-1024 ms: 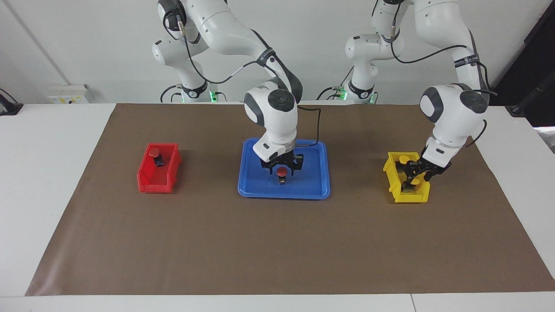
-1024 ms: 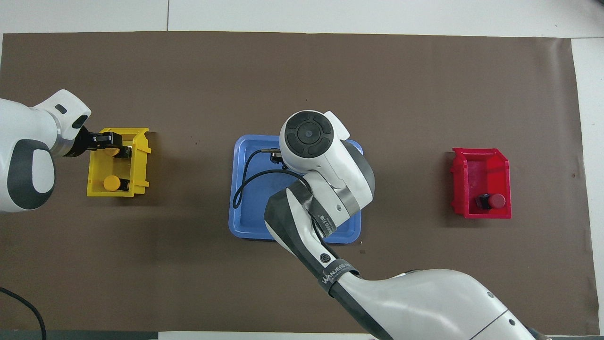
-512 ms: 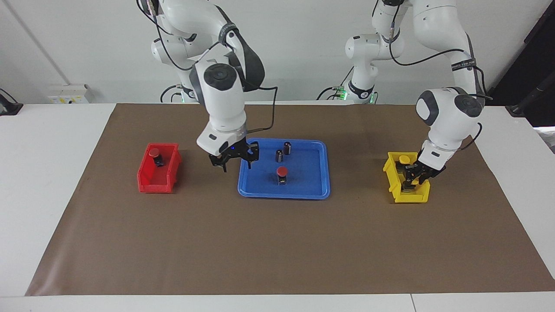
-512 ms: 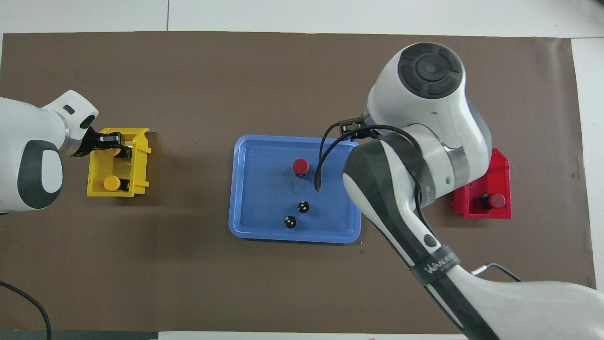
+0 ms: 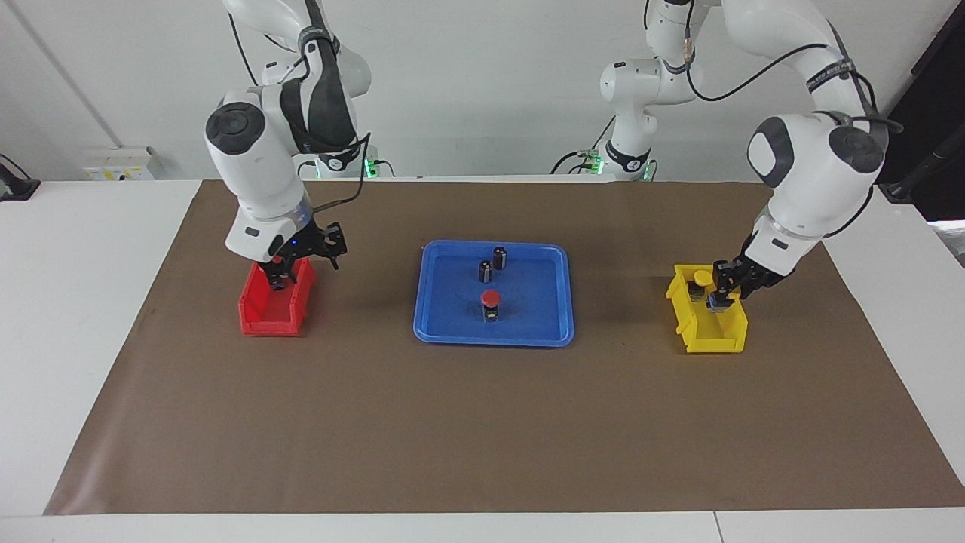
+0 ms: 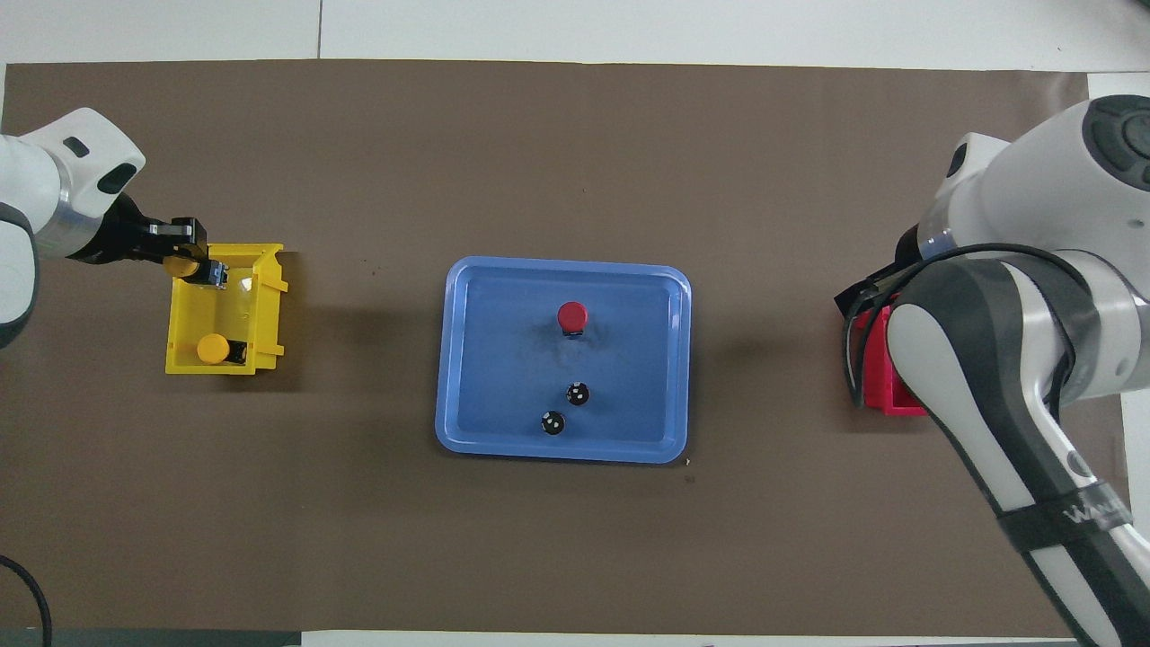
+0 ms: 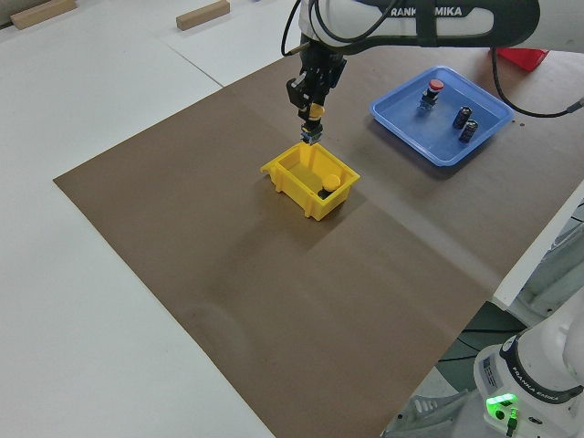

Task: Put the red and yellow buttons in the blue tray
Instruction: 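Withdraw the right gripper while the left gripper lifts a yellow button, then place the yellow button in the blue tray with the left gripper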

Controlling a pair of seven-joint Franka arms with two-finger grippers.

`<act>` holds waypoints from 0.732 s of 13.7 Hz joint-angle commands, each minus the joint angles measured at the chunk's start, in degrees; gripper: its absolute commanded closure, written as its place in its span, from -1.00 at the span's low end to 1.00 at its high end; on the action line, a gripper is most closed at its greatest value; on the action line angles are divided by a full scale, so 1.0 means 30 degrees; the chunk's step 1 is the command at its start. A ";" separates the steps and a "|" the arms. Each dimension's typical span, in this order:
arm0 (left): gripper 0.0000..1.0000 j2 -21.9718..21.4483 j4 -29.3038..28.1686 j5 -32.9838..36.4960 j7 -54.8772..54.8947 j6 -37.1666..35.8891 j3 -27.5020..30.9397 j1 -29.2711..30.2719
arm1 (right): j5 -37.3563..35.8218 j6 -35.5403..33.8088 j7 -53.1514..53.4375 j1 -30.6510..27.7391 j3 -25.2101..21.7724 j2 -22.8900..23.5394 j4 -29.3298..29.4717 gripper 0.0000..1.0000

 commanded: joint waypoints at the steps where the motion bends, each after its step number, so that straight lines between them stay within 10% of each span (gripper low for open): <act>1: 0.97 0.0508 -0.0282 0.0450 -0.4331 0.1373 0.0054 -0.2915 | 0.0029 0.1762 -0.3003 -0.1384 0.0285 -0.1419 -0.2972 -0.56; 10: 0.97 0.2877 -0.2895 -0.0811 -1.0376 0.6827 -0.0005 -0.9511 | 0.0029 0.6454 -1.1387 -0.3847 0.0256 -0.3617 -0.8692 -0.55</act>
